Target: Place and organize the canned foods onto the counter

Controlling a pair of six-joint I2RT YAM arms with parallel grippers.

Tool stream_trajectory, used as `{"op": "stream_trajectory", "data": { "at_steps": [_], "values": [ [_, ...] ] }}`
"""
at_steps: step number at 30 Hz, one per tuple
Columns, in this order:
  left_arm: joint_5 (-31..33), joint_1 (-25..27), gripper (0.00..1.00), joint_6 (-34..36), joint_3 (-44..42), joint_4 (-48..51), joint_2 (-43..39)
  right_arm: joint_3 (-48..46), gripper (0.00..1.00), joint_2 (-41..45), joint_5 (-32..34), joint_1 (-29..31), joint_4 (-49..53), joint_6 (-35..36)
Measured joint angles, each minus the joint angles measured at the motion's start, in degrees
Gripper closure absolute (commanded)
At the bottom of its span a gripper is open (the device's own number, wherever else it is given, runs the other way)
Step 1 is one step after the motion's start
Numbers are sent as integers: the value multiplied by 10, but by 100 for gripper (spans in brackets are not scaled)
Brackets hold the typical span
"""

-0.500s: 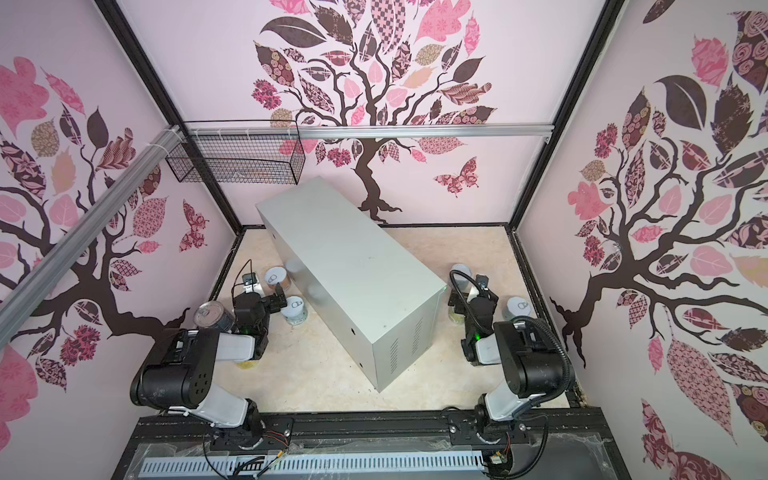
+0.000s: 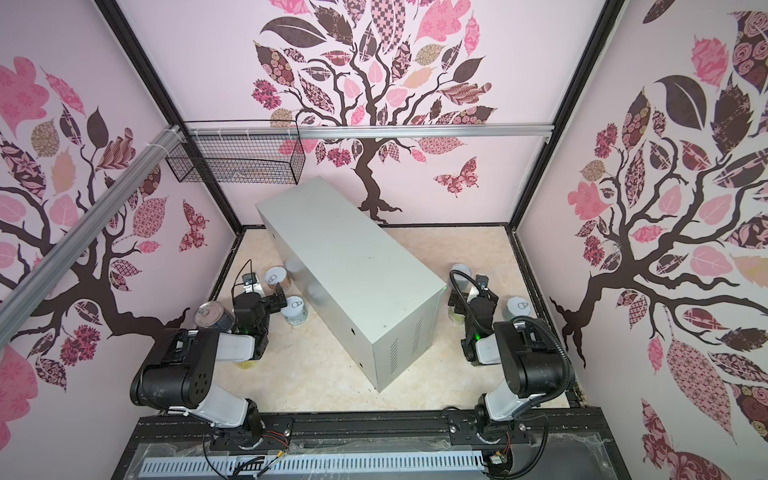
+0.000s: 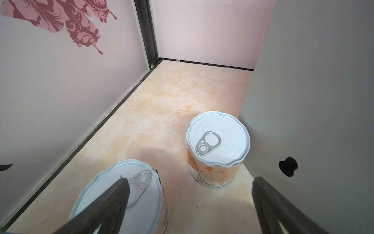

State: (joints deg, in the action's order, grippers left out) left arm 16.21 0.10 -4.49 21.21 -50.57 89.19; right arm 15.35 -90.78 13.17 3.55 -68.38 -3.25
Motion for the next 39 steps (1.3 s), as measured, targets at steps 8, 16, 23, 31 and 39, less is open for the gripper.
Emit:
{"op": "stream_trajectory", "data": {
  "at_steps": [8,16,23,31,39],
  "values": [
    [-2,0,2,0,0,2,0,0,0,0,0,0,0,0],
    [-5,0,2,0,0,4,0,0,0,0,0,0,0,0],
    [7,0,2,-3,12,63,-18,23,0,82,33,0,125,-23],
    [40,0,2,-49,118,259,-120,111,0,176,82,0,334,-88],
    [54,17,2,-148,223,494,-211,147,0,308,68,0,561,-194]
  ]
}}
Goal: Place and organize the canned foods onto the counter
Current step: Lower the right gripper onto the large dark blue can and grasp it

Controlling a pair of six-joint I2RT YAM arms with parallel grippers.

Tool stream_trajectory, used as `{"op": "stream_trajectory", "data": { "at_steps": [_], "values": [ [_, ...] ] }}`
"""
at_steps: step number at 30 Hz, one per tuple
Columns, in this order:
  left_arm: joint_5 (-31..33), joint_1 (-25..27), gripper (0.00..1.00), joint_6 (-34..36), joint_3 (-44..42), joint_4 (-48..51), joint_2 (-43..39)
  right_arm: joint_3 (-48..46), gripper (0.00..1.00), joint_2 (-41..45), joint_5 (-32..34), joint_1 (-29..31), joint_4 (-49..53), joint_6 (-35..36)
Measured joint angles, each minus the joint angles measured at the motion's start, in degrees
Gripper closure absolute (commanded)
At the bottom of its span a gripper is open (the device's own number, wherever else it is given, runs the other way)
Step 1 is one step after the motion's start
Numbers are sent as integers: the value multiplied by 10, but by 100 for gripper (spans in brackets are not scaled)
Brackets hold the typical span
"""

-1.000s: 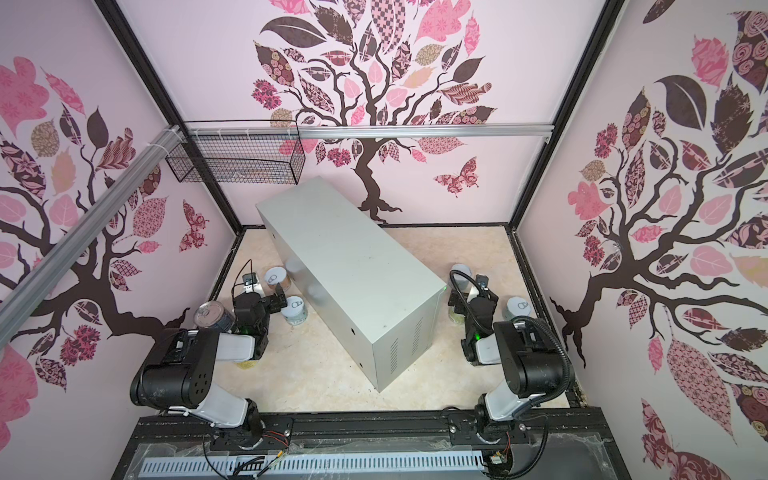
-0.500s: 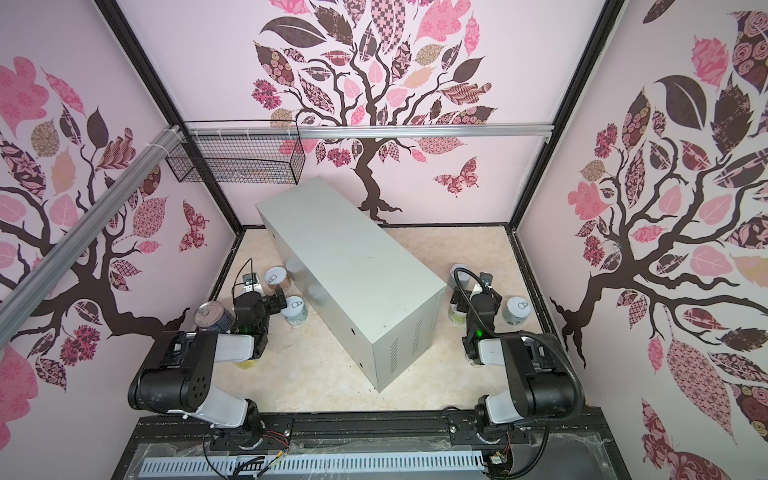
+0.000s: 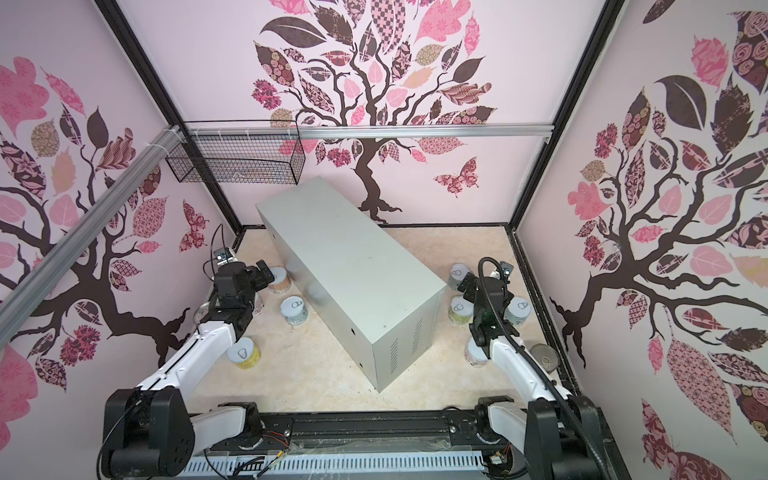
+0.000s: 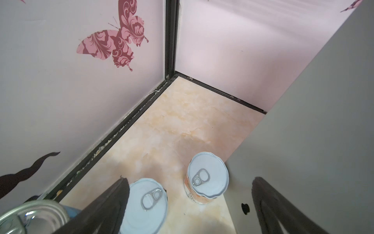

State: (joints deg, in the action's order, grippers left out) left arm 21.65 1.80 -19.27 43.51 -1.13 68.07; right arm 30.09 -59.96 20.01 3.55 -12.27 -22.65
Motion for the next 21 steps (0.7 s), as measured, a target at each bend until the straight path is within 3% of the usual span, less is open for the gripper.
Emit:
{"op": "stream_trajectory", "data": {
  "at_steps": [7,13,21],
  "values": [
    [8,50,2,-91,29,164,-89,65,0,117,-24,0,175,-36],
    [3,107,2,-140,24,260,-149,73,0,167,-55,1,267,-72],
    [-9,139,2,-168,-26,329,-286,73,0,198,10,1,400,-134]
  ]
}}
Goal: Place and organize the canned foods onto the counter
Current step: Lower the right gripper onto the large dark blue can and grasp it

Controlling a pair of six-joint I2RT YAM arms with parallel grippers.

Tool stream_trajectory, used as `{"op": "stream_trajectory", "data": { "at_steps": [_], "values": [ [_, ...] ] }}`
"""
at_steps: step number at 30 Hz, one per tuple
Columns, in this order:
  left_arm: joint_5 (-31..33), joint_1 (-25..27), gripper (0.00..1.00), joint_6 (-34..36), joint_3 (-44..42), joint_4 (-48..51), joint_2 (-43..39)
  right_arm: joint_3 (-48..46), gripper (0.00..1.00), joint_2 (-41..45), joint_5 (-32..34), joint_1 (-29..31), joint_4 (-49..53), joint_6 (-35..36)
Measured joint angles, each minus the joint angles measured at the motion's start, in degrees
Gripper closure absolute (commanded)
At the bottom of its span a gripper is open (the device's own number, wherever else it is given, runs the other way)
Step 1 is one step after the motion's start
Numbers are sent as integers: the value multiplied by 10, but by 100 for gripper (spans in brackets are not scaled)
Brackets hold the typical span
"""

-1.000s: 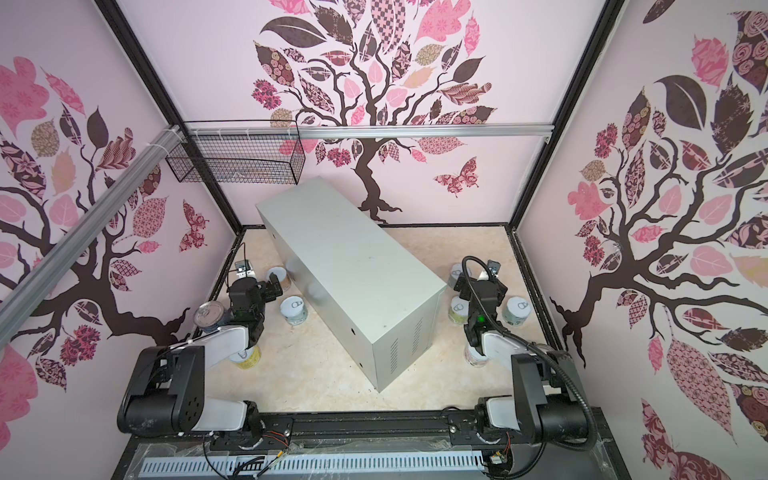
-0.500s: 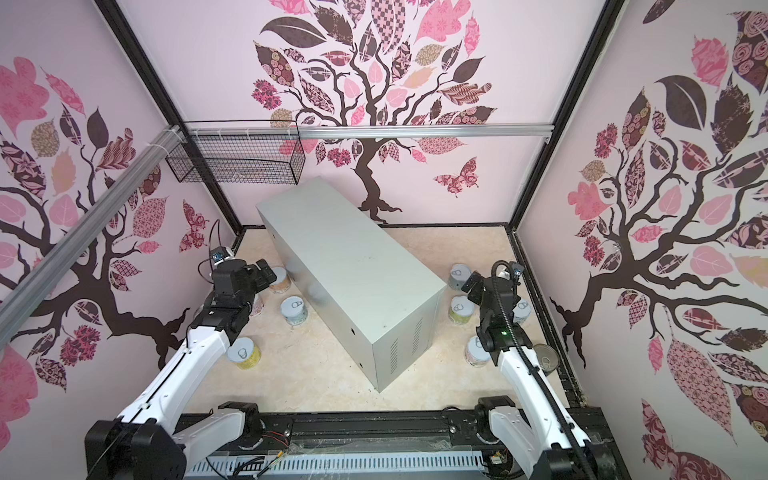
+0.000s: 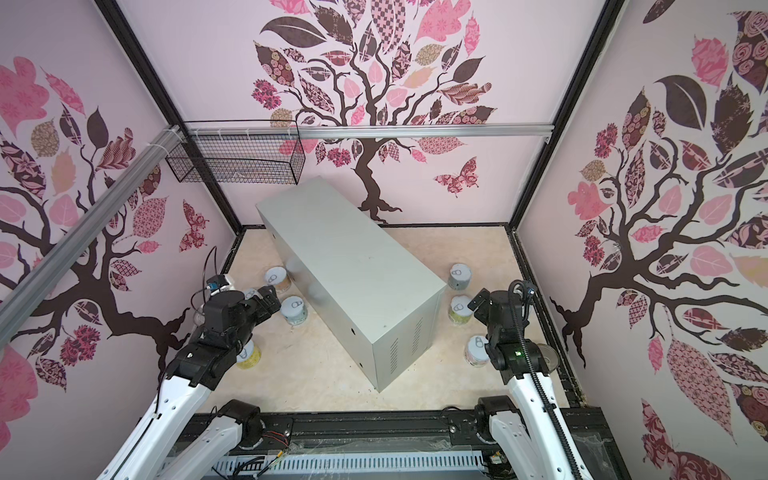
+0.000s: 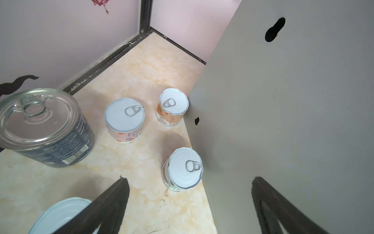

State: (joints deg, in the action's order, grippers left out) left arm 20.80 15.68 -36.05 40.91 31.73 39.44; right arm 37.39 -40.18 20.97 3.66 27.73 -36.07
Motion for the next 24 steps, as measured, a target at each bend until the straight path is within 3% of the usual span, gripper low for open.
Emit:
{"op": "stream_trajectory", "data": {
  "at_steps": [8,12,15,24],
  "values": [
    [-57,0,2,-26,-35,26,-35,69,0,-126,108,-13,176,-124],
    [-91,5,2,-27,-34,27,-27,70,0,-131,103,-109,225,-153],
    [-95,41,2,-20,-24,35,-13,64,0,-117,99,-188,242,-157],
    [-101,121,2,-1,-8,34,21,63,0,-111,106,-198,284,-194]
  ]
}}
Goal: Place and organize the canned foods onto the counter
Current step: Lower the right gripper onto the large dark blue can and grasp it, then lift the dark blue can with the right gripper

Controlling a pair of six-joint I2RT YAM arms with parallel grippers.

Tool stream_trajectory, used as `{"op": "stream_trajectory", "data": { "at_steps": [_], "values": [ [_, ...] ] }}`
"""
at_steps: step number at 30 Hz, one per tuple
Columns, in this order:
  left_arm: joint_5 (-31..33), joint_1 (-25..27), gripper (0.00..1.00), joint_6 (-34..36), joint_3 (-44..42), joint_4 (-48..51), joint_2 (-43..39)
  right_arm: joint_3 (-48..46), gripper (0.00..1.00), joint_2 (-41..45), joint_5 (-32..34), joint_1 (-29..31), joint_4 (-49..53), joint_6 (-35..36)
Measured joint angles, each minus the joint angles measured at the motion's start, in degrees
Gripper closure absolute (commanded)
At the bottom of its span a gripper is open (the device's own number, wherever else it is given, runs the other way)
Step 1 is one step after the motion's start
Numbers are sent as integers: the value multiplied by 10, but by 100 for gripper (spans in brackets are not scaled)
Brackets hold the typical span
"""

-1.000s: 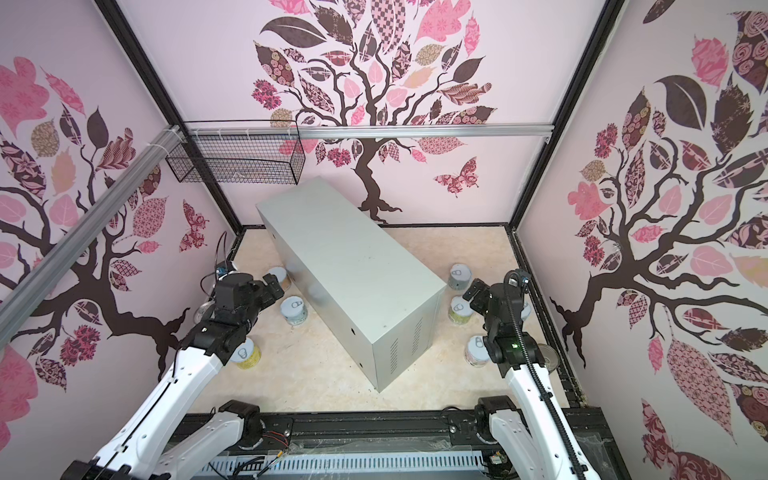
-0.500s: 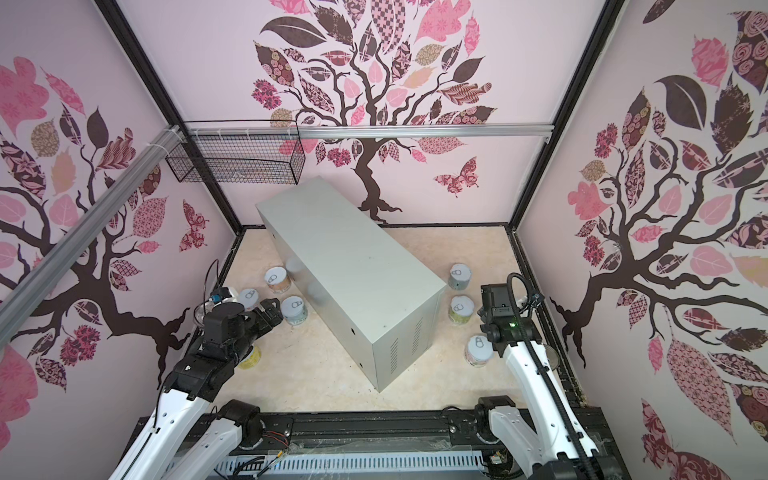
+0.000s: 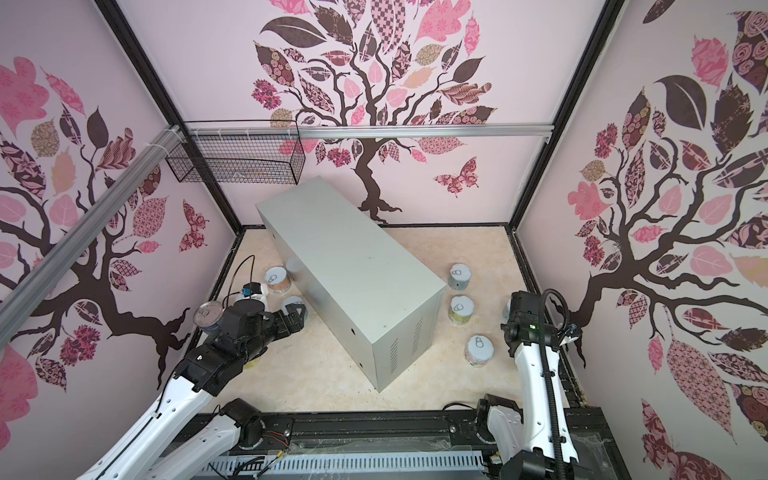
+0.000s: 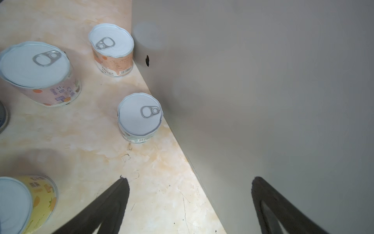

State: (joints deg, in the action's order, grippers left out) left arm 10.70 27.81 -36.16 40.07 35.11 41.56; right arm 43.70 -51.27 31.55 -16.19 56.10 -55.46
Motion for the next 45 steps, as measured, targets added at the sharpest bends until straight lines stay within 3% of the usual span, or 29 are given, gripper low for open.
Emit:
{"op": "stream_trajectory", "data": {
  "at_steps": [9,17,45],
  "values": [
    [-23,12,2,6,0,-6,2,-10,0,-15,2,-17,4,-23],
    [-49,12,2,6,0,-7,-1,-37,0,-39,-17,-82,-43,-5],
    [-76,26,2,14,0,-7,11,-49,0,-171,17,-85,-126,-27]
  ]
}}
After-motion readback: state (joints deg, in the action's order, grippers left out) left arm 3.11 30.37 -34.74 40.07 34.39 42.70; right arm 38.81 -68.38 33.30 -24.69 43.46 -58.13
